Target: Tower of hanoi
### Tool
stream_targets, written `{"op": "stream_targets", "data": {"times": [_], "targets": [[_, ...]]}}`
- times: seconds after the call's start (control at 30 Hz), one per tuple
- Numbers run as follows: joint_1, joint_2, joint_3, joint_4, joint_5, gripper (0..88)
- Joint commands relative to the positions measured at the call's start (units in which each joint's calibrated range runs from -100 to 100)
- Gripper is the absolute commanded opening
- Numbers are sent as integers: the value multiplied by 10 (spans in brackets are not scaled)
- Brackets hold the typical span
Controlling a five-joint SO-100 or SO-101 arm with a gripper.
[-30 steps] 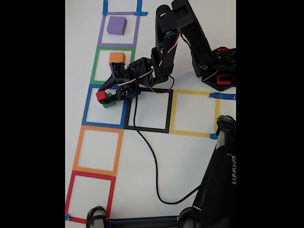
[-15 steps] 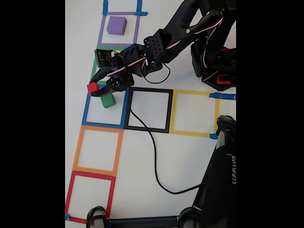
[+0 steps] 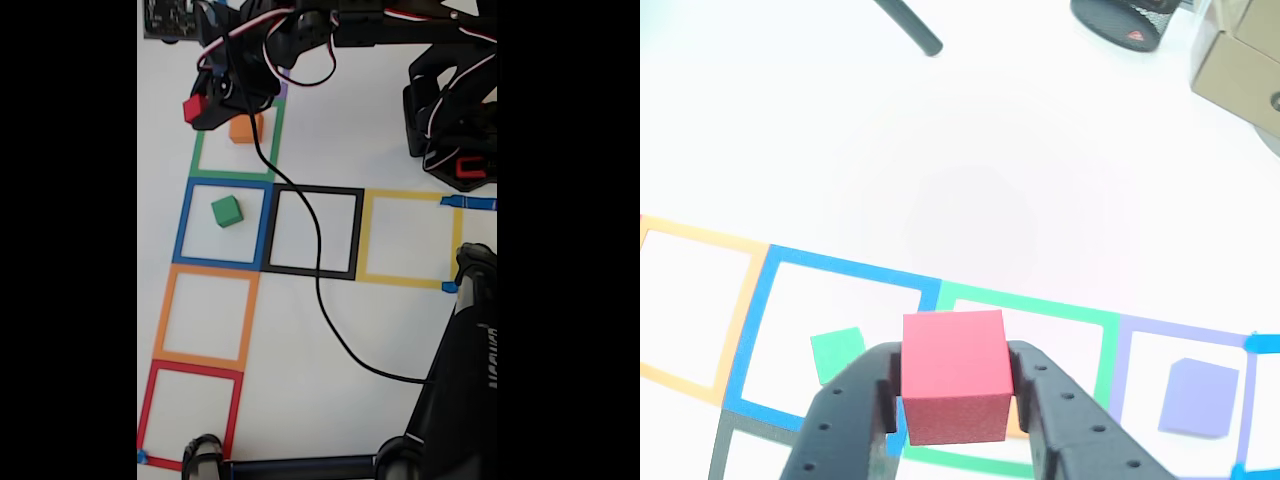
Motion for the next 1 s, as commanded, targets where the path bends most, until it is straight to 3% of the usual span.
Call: {"op": "stream_targets", "data": {"times": [0.0,0.3,0.63,0.97], "targets": [[59,11,-218,156,0,32],[215,66,-344,225,0,32],[343,110,-341,228,0,31],[411,44,-112,96,0,32]]}}
